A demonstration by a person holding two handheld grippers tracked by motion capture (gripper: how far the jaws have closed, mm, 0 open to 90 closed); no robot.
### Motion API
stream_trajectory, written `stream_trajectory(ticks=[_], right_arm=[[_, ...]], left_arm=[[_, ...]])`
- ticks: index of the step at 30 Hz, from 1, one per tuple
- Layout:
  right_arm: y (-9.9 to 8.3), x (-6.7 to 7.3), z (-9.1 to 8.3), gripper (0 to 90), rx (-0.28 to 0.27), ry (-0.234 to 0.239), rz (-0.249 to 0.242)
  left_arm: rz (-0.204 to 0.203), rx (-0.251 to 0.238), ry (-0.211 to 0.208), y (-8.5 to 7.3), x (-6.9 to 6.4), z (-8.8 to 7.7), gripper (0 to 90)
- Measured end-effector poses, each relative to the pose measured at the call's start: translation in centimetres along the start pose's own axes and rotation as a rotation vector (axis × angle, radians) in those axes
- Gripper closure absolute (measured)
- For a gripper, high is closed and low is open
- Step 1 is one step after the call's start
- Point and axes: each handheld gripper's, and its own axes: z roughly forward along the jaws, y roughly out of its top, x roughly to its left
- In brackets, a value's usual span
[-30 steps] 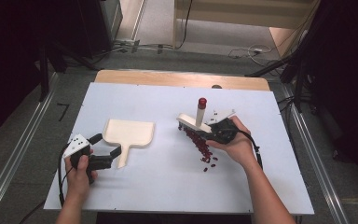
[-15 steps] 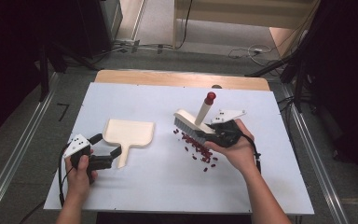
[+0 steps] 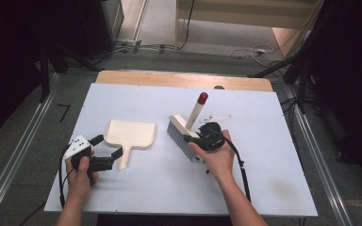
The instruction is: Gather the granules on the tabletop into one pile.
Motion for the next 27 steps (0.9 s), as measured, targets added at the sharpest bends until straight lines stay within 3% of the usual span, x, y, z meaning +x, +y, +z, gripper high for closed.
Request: stream_trajectory(ticks=[6,11,15,19,23,27], right_arm=[[-1.2,-2.4,-1.1,65.0,-0.016,0.0,0.107],[-2.0,-3.5,-2.2,64.9,-0.028,-0.02,0.121],[-2.2,-4.2,-3.2,65.0,-0.039,0.005,0.107],[-1.8,-4.1,-5.2,65.0,-0.048,0.04,0.015],[-1.8,-3.5,-7.4,65.0,-0.034,0.087,-0.146],[-2.6,-3.0,-8.8,64.9,0.019,0.162,-0.291]], left_arm=[[-0.001,0.001,0.002,0.0,0.0,0.0,0.0],[0.0,0.0,0.004,0.0,0.0,0.0,0.0],[-0.001,0.002,0.005,0.0,0.0,0.0,0.0],[-0.005,-0.002,0.002,0.0,0.0,0.0,0.0],[-0.012,-0.007,-0.001,0.0,0.1,0.0,0.0],[-0.015,-0.006,0.003,0.0,0.1,0.0,0.0]])
